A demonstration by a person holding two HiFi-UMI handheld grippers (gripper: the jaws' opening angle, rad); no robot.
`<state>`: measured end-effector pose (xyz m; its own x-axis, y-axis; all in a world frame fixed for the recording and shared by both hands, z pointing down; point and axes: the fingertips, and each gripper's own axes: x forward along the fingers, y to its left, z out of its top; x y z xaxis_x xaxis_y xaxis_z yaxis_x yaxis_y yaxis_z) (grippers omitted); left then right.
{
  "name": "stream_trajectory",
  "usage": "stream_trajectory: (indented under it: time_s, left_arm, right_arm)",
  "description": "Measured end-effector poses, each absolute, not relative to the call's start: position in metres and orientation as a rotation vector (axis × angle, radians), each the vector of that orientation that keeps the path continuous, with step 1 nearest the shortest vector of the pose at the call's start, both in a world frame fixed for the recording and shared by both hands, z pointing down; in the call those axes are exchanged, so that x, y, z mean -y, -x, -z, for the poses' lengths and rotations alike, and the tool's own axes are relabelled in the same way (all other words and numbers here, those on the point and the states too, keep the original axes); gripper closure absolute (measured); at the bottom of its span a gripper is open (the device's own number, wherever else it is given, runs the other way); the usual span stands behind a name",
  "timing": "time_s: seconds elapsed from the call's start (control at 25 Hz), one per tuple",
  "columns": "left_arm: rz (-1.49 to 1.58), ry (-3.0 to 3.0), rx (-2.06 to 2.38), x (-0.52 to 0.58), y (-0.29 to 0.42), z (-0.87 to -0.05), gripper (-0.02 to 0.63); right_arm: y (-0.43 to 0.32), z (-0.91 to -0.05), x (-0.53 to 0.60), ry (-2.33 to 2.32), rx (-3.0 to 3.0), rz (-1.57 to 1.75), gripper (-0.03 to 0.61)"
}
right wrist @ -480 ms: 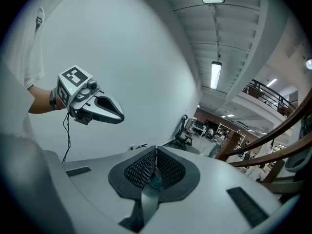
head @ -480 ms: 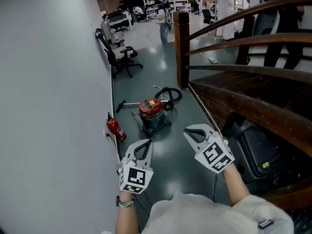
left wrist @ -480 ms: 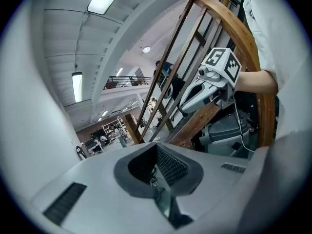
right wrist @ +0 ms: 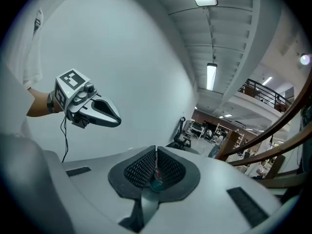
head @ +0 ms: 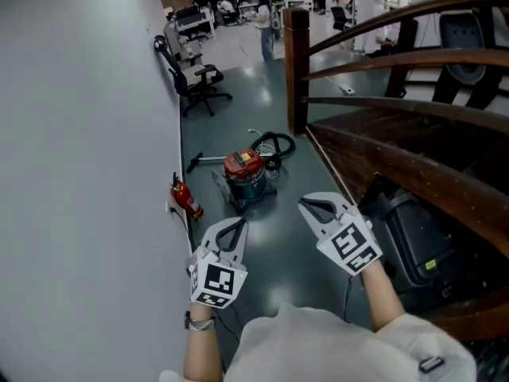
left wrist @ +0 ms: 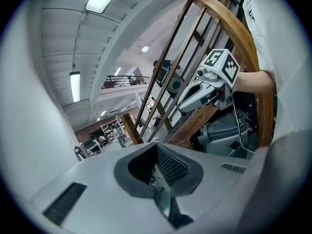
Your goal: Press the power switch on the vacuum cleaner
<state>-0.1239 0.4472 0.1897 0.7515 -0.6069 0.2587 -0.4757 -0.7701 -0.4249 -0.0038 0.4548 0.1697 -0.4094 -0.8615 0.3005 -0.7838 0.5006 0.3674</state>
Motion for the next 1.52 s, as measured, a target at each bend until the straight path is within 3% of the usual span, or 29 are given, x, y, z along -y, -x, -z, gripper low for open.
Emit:
stream_trajectory:
  time_s: [1.52]
  left_arm:
    - [0.613,2.626,-0.888,-0.452,0.043,-0.205,0.615]
  right_arm:
    - [-0.085,-0.199,-0.465,-1.339,2.343,0.09,0.546]
